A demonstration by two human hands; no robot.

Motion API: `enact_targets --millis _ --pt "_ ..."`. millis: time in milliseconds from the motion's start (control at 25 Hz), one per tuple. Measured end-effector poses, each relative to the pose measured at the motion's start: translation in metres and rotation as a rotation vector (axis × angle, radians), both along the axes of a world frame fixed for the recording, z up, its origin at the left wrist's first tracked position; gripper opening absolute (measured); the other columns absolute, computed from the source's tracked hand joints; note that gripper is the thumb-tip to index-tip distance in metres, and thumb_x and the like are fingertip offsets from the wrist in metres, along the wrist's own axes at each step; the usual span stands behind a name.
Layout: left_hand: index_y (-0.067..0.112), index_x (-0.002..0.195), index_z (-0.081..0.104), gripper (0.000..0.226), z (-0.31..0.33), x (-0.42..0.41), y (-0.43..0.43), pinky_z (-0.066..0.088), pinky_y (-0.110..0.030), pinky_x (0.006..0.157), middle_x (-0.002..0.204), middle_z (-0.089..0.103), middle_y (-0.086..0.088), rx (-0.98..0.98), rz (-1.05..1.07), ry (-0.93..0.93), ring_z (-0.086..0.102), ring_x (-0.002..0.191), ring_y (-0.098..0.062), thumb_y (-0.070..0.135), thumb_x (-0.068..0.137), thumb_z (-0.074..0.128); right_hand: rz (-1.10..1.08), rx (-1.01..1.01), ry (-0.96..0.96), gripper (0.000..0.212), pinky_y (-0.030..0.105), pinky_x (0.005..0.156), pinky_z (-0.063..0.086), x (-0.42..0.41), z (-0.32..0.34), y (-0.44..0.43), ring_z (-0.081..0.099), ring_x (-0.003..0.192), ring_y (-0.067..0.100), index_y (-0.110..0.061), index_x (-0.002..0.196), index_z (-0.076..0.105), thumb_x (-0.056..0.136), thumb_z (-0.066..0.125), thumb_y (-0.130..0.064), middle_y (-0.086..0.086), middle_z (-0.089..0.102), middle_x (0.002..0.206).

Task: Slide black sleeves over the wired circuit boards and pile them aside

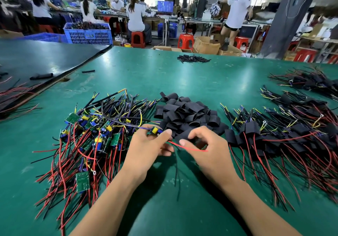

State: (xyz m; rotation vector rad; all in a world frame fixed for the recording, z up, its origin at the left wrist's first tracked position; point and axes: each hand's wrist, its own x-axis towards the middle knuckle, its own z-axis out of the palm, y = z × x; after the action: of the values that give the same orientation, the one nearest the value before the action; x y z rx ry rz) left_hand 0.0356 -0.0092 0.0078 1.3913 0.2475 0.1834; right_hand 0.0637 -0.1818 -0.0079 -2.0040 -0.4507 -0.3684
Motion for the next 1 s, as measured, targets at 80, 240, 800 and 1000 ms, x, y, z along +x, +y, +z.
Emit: enact_targets --millis 80,240,800,1000 --pt "-0.008 0.106 0.053 0.032 0.000 0.000 0.000 0.058 -0.031 0.060 0.079 0.069 -0.021 -0.056 0.009 -0.027 0.073 0.067 -0.029 0.005 0.086 0.074 -0.041 0.167 0.093 0.024 0.018 0.063 0.040 0.004 0.001 -0.004 0.049 0.061 0.005 -0.022 0.078 0.057 0.079 0.081 -0.019 -0.013 0.058 0.068" --pt "0.010 0.096 0.051 0.028 -0.001 0.000 0.001 0.051 -0.027 0.047 0.082 0.067 -0.017 0.222 0.164 -0.045 0.068 0.051 -0.025 0.016 0.086 0.076 -0.024 0.400 0.362 0.022 0.027 0.058 0.039 0.012 0.006 -0.008 0.043 0.055 0.018 -0.024 0.098 0.066 0.084 0.075 -0.010 -0.002 0.050 0.069" --pt "0.006 0.115 0.050 0.038 0.003 -0.005 0.009 0.049 -0.026 0.040 0.063 0.065 -0.011 0.136 -0.166 0.150 0.061 0.043 -0.025 -0.002 0.085 0.073 0.196 -0.087 0.272 0.038 0.013 0.058 0.038 0.001 0.011 -0.016 0.043 0.057 0.005 -0.037 0.102 0.064 0.074 0.086 -0.023 -0.010 0.054 0.067" --pt "0.000 0.105 0.054 0.033 0.005 -0.002 0.008 0.059 -0.026 0.057 0.068 0.069 -0.011 -0.144 -0.121 0.126 0.073 0.063 -0.031 -0.015 0.080 0.070 0.089 0.015 0.258 0.034 0.011 0.065 0.042 0.004 0.009 -0.016 0.052 0.064 -0.001 -0.034 0.102 0.067 0.075 0.086 -0.025 -0.025 0.060 0.075"
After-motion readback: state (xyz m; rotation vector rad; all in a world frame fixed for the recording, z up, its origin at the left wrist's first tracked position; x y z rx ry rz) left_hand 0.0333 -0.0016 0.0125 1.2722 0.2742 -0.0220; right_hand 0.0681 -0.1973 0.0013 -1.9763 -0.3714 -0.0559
